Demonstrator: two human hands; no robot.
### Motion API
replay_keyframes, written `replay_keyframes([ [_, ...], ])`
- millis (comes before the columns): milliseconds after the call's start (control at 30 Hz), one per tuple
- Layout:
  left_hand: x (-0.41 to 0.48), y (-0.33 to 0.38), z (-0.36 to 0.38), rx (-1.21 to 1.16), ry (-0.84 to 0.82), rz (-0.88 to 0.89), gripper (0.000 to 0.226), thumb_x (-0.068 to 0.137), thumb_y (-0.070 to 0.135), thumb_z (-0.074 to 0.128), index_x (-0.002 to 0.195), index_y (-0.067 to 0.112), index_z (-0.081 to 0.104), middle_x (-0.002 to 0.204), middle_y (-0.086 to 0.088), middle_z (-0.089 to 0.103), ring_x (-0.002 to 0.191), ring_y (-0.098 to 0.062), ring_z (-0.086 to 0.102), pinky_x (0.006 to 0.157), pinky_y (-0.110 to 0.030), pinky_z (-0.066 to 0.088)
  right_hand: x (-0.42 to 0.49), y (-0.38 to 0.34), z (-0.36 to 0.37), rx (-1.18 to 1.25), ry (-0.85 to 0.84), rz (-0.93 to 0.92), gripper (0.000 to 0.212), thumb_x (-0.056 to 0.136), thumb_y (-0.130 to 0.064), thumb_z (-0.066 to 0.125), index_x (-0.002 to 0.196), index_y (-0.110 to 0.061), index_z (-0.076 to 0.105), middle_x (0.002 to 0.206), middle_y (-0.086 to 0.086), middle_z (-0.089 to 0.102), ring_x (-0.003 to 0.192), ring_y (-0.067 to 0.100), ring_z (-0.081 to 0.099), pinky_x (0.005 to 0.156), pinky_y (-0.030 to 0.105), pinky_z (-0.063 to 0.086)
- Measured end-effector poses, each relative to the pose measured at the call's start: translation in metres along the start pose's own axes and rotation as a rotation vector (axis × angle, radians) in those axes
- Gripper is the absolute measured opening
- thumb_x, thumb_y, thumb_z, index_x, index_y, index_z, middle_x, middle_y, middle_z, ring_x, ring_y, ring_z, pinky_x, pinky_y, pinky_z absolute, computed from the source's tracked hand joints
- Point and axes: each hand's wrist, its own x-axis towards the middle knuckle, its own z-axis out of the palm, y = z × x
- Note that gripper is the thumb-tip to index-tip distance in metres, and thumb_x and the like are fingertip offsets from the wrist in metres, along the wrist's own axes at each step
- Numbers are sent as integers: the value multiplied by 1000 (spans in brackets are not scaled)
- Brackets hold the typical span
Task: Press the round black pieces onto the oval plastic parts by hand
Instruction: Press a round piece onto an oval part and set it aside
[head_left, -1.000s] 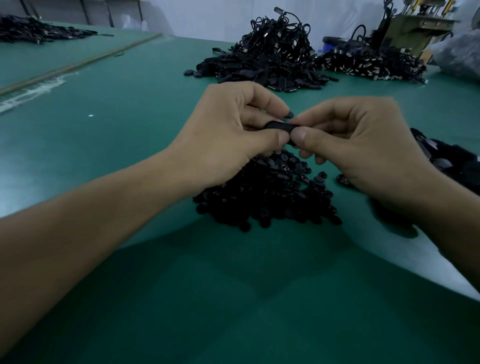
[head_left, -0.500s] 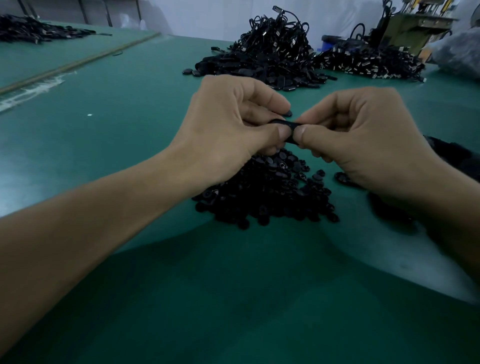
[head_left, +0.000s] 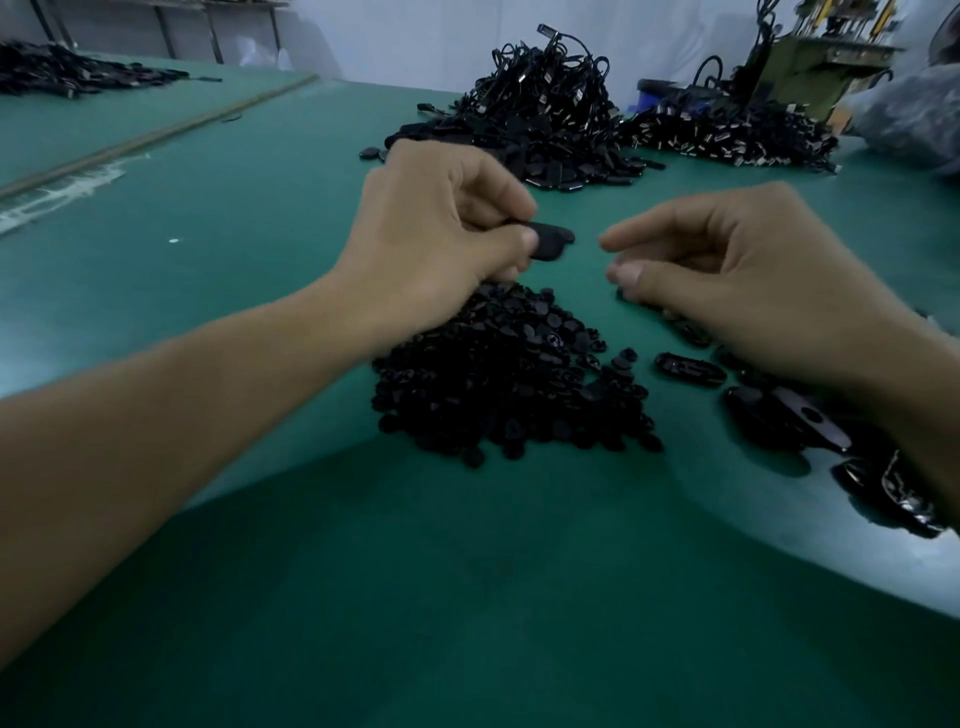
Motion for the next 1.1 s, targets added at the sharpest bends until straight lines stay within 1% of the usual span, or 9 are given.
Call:
replay_keyframes([
  [67, 14, -11, -6, 7, 43, -97, 17, 83, 3, 80, 80, 17, 69, 67, 1, 74, 67, -17, 76, 70, -28, 62, 1, 9, -11, -261, -75, 23, 11, 82, -35, 74, 92, -32, 74, 76, -14, 73, 71, -11, 64, 65, 2, 45],
  [200, 36, -29, -17, 138, 102, -174, 20, 83, 1, 78, 76, 18, 70, 71, 0, 74, 64, -12, 74, 66, -19, 60, 0, 16, -24, -453, -377, 166, 30, 66, -61, 72, 84, -37, 72, 73, -28, 69, 66, -9, 63, 62, 16, 45],
  [467, 60, -47, -18, 375, 33, -186, 10, 85, 4, 79, 94, 5, 75, 77, -9, 74, 51, -5, 65, 53, -7, 49, 1, 22, -21, -493, -291, 70, 8, 90, -32, 70, 91, -30, 78, 67, -23, 67, 73, -20, 59, 62, -4, 41],
  [567, 62, -51, -13, 492, 39, -134, 10, 87, 13, 79, 97, 11, 77, 80, 0, 73, 70, -7, 67, 71, -14, 55, 1, 22, -19, -523, -178, 24, 16, 92, -22, 65, 102, -26, 76, 70, -24, 63, 74, -25, 54, 63, -8, 36],
  [667, 59, -50, -8, 564, 82, -141, 13, 89, 24, 76, 102, 21, 77, 88, 5, 71, 98, -22, 68, 93, -41, 55, 1, 20, -16, -393, -33, 5, 21, 91, -17, 65, 106, -28, 74, 64, -16, 67, 67, -13, 61, 63, -2, 40],
  [767, 53, -43, -7, 586, 123, -142, 11, 92, 32, 72, 102, 30, 75, 110, -4, 71, 108, -28, 65, 95, -46, 52, -1, 17, -12, -129, 14, 61, 22, 92, -17, 67, 106, -32, 73, 80, -15, 73, 66, 5, 69, 69, 20, 56],
  [867, 45, -35, -7, 491, 86, -104, 4, 92, 25, 72, 91, 29, 74, 90, 7, 69, 92, -14, 68, 89, -37, 57, -2, 11, -9, 118, 10, 126, 23, 91, -9, 69, 101, -28, 73, 83, -9, 76, 64, 7, 71, 62, 16, 55],
  [967, 31, -22, -3, 383, 16, -54, 5, 89, 20, 74, 86, 24, 76, 77, 15, 69, 69, 8, 64, 68, -7, 52, -3, 5, -4, 313, -4, 191, 19, 89, -3, 71, 97, -20, 72, 84, 2, 78, 70, 15, 75, 67, 17, 58],
  [1100, 12, -5, 3, 208, -40, -48, 8, 87, 26, 77, 80, 29, 76, 75, 13, 74, 71, 4, 67, 69, -13, 53, -3, 0, 3, 416, -24, 228, 11, 87, -5, 72, 93, -11, 67, 83, 10, 77, 77, 19, 76, 69, 20, 60],
])
